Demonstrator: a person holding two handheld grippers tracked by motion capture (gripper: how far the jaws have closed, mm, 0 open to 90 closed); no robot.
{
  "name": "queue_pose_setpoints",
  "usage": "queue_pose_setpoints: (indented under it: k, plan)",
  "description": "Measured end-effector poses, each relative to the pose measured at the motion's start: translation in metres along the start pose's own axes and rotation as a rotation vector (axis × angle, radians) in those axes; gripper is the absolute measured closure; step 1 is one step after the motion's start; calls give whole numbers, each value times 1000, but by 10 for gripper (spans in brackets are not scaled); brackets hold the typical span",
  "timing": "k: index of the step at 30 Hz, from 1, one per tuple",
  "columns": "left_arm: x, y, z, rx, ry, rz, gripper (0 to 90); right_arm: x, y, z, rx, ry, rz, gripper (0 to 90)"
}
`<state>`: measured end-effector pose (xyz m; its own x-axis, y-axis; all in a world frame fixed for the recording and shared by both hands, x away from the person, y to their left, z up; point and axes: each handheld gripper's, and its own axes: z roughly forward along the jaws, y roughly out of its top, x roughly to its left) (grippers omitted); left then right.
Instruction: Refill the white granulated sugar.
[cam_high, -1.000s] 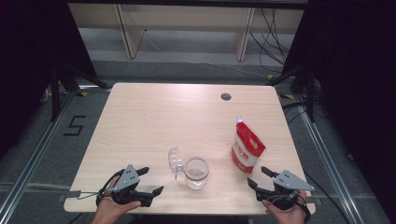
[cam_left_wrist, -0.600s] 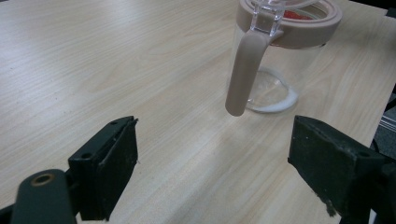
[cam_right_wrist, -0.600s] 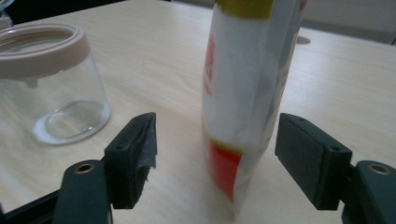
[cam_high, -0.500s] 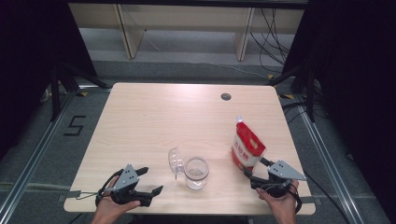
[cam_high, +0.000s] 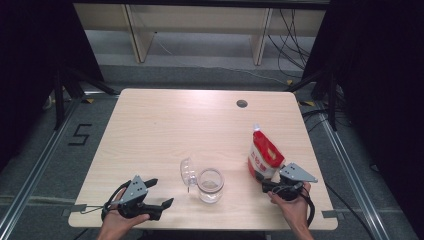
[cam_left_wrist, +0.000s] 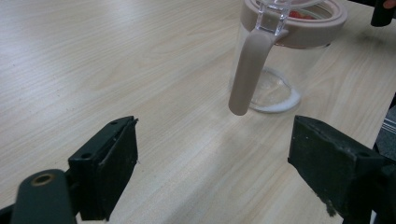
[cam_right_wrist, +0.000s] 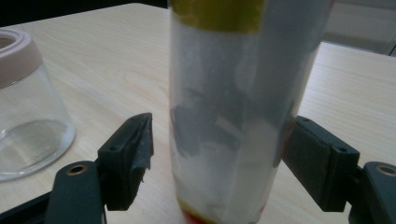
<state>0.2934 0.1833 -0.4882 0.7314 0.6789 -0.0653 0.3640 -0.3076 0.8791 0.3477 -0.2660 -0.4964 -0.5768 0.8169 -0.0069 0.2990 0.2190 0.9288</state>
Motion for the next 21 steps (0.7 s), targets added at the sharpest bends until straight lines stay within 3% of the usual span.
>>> queue_pose_setpoints:
  k: [3, 6, 8, 9, 10, 11, 13, 15, 18, 19, 20, 21]
  plan:
    - [1, 1, -1, 3, 0, 21, 153, -1, 0, 2, -17, -7, -2, 275]
    - [1, 0, -1, 0, -1, 18, 153, 0, 0, 5, -28, -3, -12, 275]
    - [0, 0, 0, -2, 1, -14, 152, 0, 0, 6, -24, 10, -20, 274]
    - [1, 0, -1, 3, 0, 1, 153, 2, 0, 5, -12, 6, 6, 274]
    - [1, 1, -1, -1, -1, 15, 152, 1, 0, 5, -14, 8, -11, 274]
    - [0, 0, 0, -3, 0, -10, 153, 4, -1, 6, -11, 13, 3, 272]
    - [1, 0, 0, 0, -3, 15, 153, 4, -1, 6, -18, 7, 2, 273]
    - [-1, -1, 0, 0, -1, -7, 153, 2, -1, 8, -30, 8, -13, 274]
    - [0, 0, 0, 6, 4, 1, 153, 2, -1, 9, -50, 8, -24, 276]
    - [0, 0, 0, 9, 7, 5, 153, 2, -1, 10, -62, 8, -17, 273]
    - [0, 0, 0, 5, 4, -1, 153, 4, -2, 10, -61, 23, 24, 273]
    - [0, 0, 0, 5, 4, 1, 153, 3, -2, 10, -71, 12, 7, 264]
